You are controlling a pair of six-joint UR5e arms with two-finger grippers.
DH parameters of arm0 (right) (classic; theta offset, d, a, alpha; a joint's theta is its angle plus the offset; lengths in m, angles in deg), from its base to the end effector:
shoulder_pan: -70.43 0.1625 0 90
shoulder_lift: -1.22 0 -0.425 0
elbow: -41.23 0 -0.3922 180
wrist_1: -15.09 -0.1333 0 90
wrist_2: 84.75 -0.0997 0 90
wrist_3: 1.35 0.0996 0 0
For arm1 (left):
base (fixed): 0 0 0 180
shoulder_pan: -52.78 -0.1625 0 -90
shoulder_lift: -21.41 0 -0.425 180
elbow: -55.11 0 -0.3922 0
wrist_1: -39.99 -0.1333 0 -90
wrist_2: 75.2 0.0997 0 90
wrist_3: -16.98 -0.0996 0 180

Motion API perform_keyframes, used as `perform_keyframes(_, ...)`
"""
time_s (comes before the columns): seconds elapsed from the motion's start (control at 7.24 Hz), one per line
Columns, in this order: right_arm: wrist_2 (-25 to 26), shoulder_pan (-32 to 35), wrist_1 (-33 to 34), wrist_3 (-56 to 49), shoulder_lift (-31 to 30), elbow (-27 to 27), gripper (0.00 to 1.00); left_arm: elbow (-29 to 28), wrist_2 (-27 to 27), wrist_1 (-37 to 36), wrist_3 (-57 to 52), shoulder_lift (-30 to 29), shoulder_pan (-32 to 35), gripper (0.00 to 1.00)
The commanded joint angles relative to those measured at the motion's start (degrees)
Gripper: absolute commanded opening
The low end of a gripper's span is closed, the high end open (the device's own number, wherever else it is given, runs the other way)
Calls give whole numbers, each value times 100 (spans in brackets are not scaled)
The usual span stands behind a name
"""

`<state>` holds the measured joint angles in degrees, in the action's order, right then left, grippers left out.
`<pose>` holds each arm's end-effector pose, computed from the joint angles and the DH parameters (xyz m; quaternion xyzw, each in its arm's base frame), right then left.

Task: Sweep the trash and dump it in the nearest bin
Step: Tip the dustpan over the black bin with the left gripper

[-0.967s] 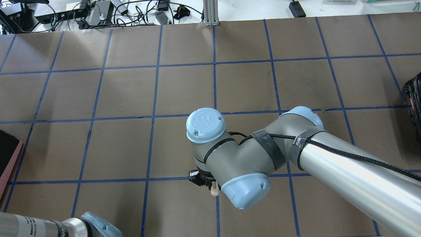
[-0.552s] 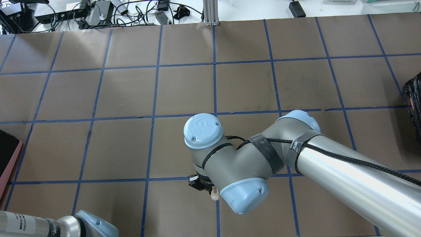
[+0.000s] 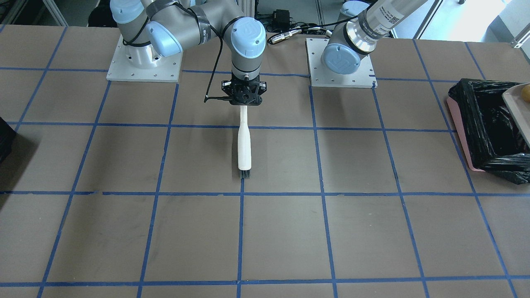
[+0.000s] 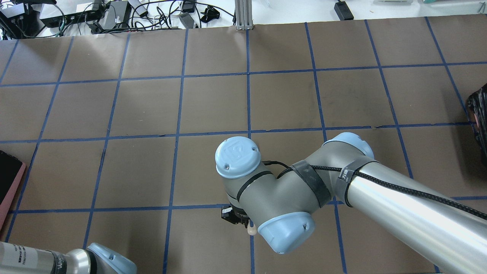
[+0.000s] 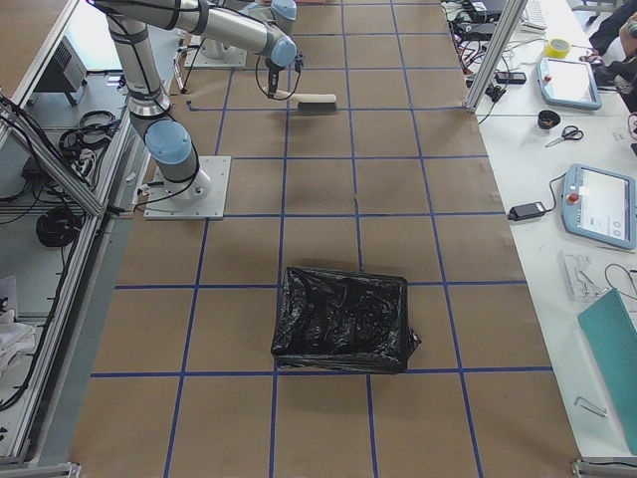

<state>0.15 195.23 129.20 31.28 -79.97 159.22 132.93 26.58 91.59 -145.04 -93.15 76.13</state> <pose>0.3762 -0.2922 0.2289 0.0139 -0.9928 -0.1164 0.0245 0.5906 -0.3780 0.4211 0.7011 0.6695 0.1834 0.1628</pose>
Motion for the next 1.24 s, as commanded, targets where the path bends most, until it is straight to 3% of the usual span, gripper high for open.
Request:
perform_keyframes(0.0, -26, 0, 6, -46, 33, 5, 0, 259, 647, -456, -145, 178, 360, 0)
perform_keyframes(0.28, 0, 0, 6, -64, 33, -4, 0, 320, 1184, -641, -217, 232, 591, 0)
perform_keyframes(0.41, -9, 0, 6, -64, 33, -4, 1, 399, 1195, -756, -252, 293, 583, 0)
perform_keyframes(0.55, -9, 0, 6, -56, 33, -12, 10, 469, 1204, -931, -348, 319, 583, 0)
perform_keyframes(0.83, 9, 0, 15, -73, 33, -39, 40, 575, 1221, -1292, -550, 328, 583, 0)
perform_keyframes(1.1, 18, 0, 15, -64, 33, -48, 49, 751, 1335, -1529, -577, 346, 574, 0)
